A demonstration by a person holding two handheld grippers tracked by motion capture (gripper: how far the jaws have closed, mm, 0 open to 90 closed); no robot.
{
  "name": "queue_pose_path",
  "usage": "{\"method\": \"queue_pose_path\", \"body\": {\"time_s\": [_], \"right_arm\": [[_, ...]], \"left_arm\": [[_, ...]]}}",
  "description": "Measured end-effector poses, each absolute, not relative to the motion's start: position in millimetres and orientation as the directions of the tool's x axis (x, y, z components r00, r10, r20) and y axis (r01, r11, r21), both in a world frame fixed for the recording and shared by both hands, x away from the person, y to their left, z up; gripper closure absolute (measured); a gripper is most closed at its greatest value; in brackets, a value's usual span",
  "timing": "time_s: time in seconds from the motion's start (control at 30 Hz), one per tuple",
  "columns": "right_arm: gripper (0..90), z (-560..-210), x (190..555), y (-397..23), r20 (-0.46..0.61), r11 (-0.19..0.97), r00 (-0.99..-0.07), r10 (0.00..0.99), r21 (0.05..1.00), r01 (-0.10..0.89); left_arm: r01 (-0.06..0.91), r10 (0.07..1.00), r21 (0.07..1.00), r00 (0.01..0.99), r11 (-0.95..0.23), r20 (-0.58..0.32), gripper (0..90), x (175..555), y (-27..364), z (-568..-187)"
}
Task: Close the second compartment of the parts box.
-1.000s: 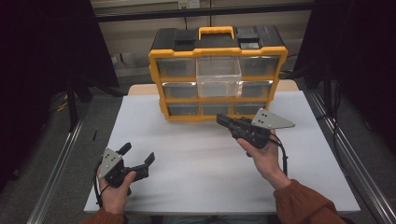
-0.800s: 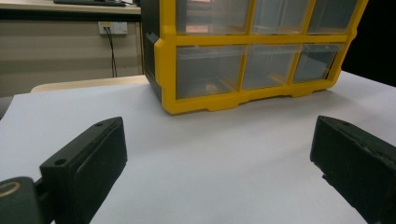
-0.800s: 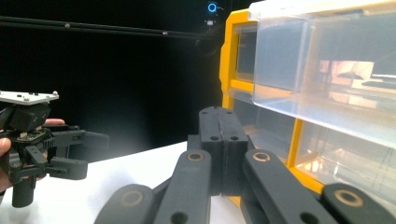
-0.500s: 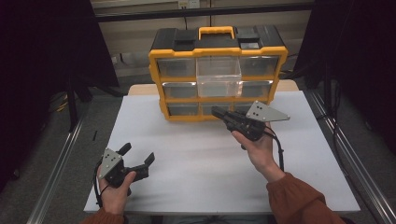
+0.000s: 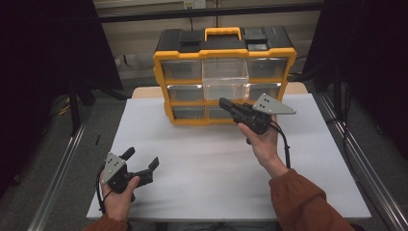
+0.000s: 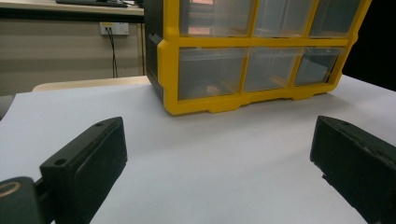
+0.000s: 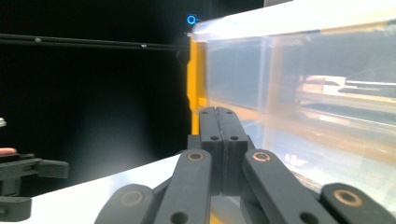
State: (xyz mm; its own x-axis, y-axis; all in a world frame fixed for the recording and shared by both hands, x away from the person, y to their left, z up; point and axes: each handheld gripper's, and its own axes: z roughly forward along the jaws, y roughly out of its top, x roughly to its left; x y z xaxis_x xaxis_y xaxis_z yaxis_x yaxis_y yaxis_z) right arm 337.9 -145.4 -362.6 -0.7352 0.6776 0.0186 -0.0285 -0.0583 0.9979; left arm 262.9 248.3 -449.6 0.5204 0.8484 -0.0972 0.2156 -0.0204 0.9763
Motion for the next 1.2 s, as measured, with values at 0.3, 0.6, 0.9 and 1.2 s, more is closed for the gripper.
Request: {"method": "queue_pose_path", "body": {"time_s": [0.3,0.6,0.9,1.2], "right_arm": [[90.0,-369,353,-153,0.027,-0.046,-0.698,0.716,0.999,-0.009],[90.0,-368,355,-151,0.015,-0.034,-0.696,0.718,0.999,-0.013],[90.0,-367,360,-150,0.018,-0.037,-0.686,0.727,0.999,-0.013],[90.0,-366,363,-151,0.025,-0.042,-0.679,0.733,0.999,-0.008]], "left_arm": [[0.206,0.857,0.978,0.507,-0.019,-0.09,3.9,263,250,-449],[0.208,0.852,0.978,0.513,-0.003,-0.107,3.9,262,249,-449],[0.207,0.853,0.978,0.516,-0.035,-0.079,3.9,262,250,-448],[0.199,0.853,0.98,0.514,-0.018,-0.089,3.9,262,249,-448]]}}
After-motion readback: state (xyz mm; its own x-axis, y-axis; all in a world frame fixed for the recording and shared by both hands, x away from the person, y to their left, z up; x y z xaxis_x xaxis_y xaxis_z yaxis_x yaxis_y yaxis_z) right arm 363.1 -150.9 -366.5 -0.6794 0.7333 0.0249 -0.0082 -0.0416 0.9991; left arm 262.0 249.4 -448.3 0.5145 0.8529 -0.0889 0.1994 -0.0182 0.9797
